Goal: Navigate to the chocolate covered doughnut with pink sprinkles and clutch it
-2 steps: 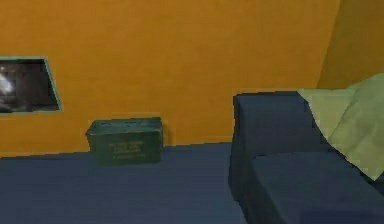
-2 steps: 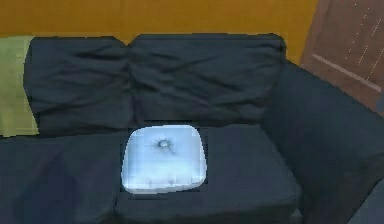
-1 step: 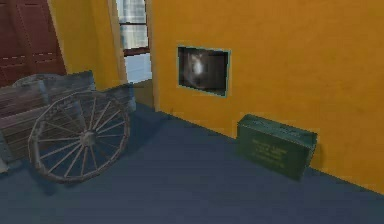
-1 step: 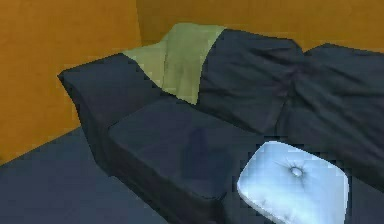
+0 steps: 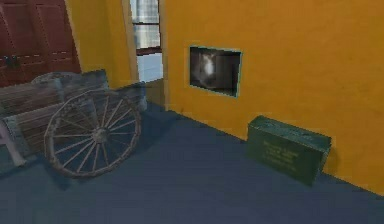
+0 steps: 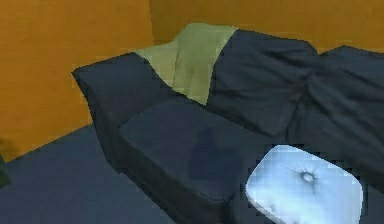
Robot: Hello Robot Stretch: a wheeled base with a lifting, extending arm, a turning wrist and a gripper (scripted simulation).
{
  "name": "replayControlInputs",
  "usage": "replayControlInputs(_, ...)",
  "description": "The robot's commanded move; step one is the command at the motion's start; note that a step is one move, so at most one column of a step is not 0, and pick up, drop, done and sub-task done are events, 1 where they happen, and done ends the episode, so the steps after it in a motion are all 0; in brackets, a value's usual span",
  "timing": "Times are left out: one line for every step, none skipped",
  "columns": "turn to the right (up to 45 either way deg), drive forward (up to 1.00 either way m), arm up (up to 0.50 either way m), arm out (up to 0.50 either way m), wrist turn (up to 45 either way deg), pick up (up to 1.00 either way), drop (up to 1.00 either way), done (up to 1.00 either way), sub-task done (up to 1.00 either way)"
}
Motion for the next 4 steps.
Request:
replayControlInputs(0.0, 1.0, 0.0, 0.0, 0.0, 0.0, 0.0, 0.0, 0.0)
replayControlInputs(0.0, 1.0, 0.0, 0.0, 0.0, 0.0, 0.0, 0.0, 0.0)
replayControlInputs(-36.0, 0.0, 0.0, 0.0, 0.0, 0.0, 0.0, 0.0, 0.0)
replayControlInputs(-3.0, 0.0, 0.0, 0.0, 0.0, 0.0, 0.0, 0.0, 0.0)
